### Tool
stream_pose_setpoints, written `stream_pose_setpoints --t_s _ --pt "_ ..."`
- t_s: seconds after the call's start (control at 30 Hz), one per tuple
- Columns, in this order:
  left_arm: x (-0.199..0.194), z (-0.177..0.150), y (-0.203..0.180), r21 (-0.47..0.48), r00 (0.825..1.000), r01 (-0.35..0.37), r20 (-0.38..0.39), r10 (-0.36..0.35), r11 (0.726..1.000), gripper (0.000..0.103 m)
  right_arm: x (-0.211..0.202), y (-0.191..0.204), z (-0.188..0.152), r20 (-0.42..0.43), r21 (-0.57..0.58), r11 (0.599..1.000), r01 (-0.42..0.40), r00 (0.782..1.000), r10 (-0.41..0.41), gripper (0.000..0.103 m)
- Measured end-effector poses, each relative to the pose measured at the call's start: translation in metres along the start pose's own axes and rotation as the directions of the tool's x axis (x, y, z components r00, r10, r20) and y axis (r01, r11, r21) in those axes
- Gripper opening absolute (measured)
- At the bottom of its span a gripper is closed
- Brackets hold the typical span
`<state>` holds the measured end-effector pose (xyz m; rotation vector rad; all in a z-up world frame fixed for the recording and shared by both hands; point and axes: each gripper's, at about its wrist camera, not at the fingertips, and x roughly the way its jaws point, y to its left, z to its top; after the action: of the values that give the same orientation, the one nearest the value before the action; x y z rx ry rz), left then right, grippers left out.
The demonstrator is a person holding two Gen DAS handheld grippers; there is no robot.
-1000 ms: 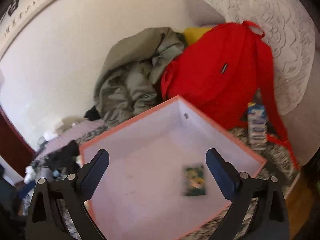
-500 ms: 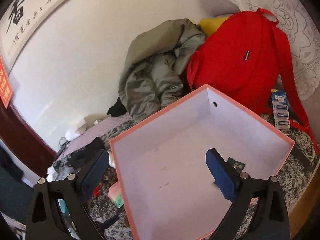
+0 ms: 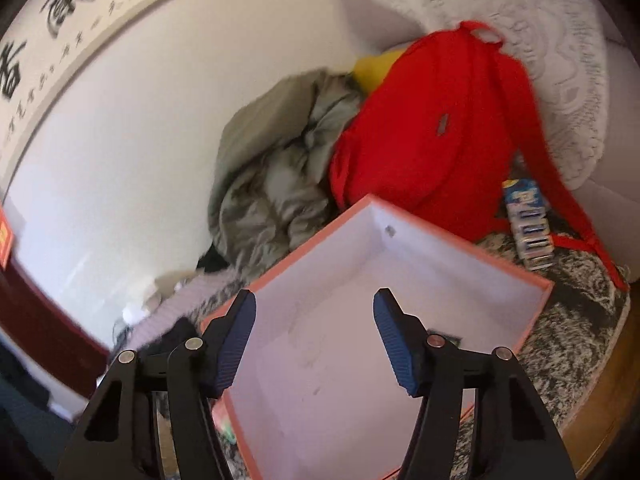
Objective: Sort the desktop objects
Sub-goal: 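Carry the packet and grey cup into the pink box and open both tools, then grasp the blue figurine with the left tool while the right tool grasps the red cone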
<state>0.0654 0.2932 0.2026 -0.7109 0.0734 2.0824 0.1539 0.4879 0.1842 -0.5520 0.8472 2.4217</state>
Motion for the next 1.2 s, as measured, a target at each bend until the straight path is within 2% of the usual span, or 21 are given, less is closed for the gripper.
stream_pose_setpoints --t_s 0.03,0.07,0.1,0.13,0.2,0.23,0.3,0.37,0.4,0.43,0.5,0.57,0.67,0.7,0.77,0.8,0.93,1.0,1.07,1.13,1.2 --pt "0.009 0.001 -0.002 0.01 1.0 -0.011 -0.009 0.011 1.0 0.094 -0.005 -0.006 0.003 0.025 0.02 1.0 0.014 1.0 -0.014 0.065" --pt "0.016 -0.001 -0.005 0.016 0.999 -0.04 -0.025 0.04 0.999 0.096 -0.01 -0.012 0.006 0.049 0.04 0.999 0.027 0.998 -0.028 0.066" --pt "0.024 -0.004 -0.008 0.023 0.997 -0.069 -0.041 0.07 0.997 0.096 -0.015 -0.017 0.009 0.073 0.059 0.998 0.038 0.996 -0.043 0.075" --pt "0.02 -0.009 -0.003 0.024 0.994 -0.096 -0.046 0.097 0.995 0.096 -0.018 -0.022 0.011 0.094 0.072 0.996 0.046 0.994 -0.053 0.091" --pt "0.009 -0.019 0.008 0.028 0.989 -0.142 -0.041 0.143 0.989 0.096 -0.021 -0.023 0.012 0.116 0.078 0.996 0.05 0.991 -0.059 0.099" --pt "-0.005 -0.03 0.021 0.038 0.978 -0.203 -0.033 0.205 0.978 0.099 -0.021 -0.017 0.011 0.116 0.064 0.997 0.044 0.992 -0.051 0.099" --pt "-0.025 -0.054 0.055 0.034 0.94 -0.339 -0.033 0.341 0.94 0.103 -0.017 0.006 0.006 0.093 -0.006 1.0 -0.005 0.996 0.006 0.099" --pt "-0.037 -0.083 0.101 0.023 0.889 -0.451 -0.078 0.452 0.892 0.103 -0.012 0.035 -0.007 0.051 -0.079 0.994 -0.076 0.995 0.08 0.099" --pt "-0.041 -0.091 0.118 0.018 0.872 -0.479 -0.103 0.478 0.878 0.103 -0.006 0.056 -0.018 0.009 -0.126 0.983 -0.136 0.99 0.138 0.099" --pt "-0.045 -0.107 0.141 0.002 0.841 -0.525 -0.147 0.52 0.851 0.103 0.002 0.078 -0.033 -0.049 -0.162 0.965 -0.205 0.979 0.199 0.099" --pt "-0.048 -0.139 0.191 -0.053 0.792 -0.589 -0.236 0.563 0.807 0.103 0.019 0.112 -0.061 -0.171 -0.181 0.93 -0.32 0.941 0.29 0.099" --pt "-0.048 -0.165 0.233 -0.099 0.75 -0.634 -0.317 0.58 0.767 0.103 0.046 0.149 -0.099 -0.337 -0.166 0.886 -0.434 0.869 0.362 0.096" --pt "-0.041 -0.185 0.273 -0.165 0.757 -0.62 -0.382 0.529 0.767 0.102 0.09 0.193 -0.163 -0.565 -0.106 0.858 -0.503 0.74 0.365 0.089" --pt "-0.038 -0.187 0.28 -0.176 0.771 -0.601 -0.385 0.508 0.779 0.102 0.102 0.2 -0.177 -0.605 -0.092 0.861 -0.5 0.715 0.35 0.085" --pt "-0.033 -0.189 0.285 -0.173 0.771 -0.598 -0.393 0.502 0.783 0.102 0.128 0.211 -0.203 -0.665 -0.098 0.879 -0.467 0.688 0.291 0.081" --pt "-0.032 -0.191 0.287 -0.176 0.772 -0.597 -0.393 0.5 0.783 0.102 0.138 0.216 -0.211 -0.673 -0.126 0.886 -0.446 0.695 0.254 0.08" --pt "-0.027 -0.191 0.301 -0.232 0.81 -0.548 -0.387 0.441 0.804 0.099 0.169 0.233 -0.234 -0.674 -0.211 0.897 -0.387 0.723 0.153 0.078" --pt "-0.025 -0.188 0.306 -0.24 0.823 -0.527 -0.385 0.418 0.815 0.098 0.187 0.241 -0.245 -0.68 -0.229 0.9 -0.372 0.722 0.126 0.077" --pt "-0.022 -0.187 0.31 -0.247 0.833 -0.502 -0.395 0.387 0.829 0.088 0.202 0.247 -0.257 -0.686 -0.234 0.902 -0.363 0.719 0.111 0.077" --pt "-0.02 -0.188 0.318 -0.238 0.83 -0.492 -0.418 0.369 0.837 0.06 0.218 0.254 -0.269 -0.691 -0.242 0.903 -0.354 0.717 0.095 0.076" --pt "-0.022 -0.19 0.318 -0.226 0.837 -0.471 -0.42 0.351 0.853 0.06 0.231 0.261 -0.278 -0.685 -0.269 0.901 -0.34 0.725 0.069 0.076"
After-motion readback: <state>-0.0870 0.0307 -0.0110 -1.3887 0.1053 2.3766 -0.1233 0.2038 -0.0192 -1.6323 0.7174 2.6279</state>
